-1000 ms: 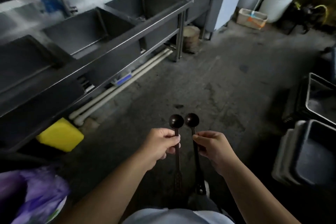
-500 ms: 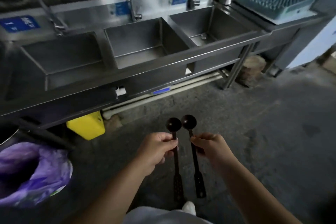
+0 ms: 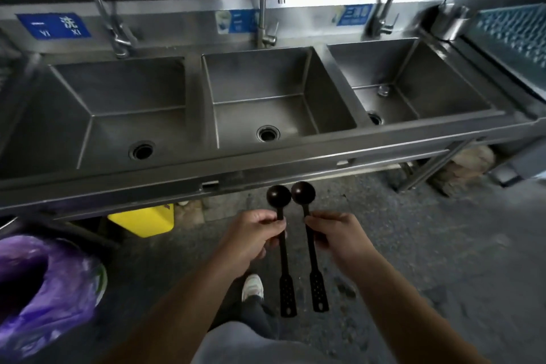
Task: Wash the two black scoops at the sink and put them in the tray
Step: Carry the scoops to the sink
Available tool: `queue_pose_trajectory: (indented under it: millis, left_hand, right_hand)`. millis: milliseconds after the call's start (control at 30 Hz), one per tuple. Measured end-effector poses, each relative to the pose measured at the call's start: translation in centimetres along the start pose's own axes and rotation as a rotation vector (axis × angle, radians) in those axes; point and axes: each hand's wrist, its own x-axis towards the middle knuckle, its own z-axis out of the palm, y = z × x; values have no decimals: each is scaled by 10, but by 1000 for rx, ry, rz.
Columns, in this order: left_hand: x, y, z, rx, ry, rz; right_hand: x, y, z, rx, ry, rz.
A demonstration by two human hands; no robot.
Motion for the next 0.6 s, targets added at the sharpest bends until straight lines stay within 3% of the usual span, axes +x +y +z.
queue_pose_trajectory:
  millis: [333,600]
  left_hand:
    - [152,110,-39,8,58,22]
    - [271,154,-33,-87,159,-40]
  right_hand:
    - [150,-106,26,48,-63,-33]
    - [287,-162,6,35,-111,74]
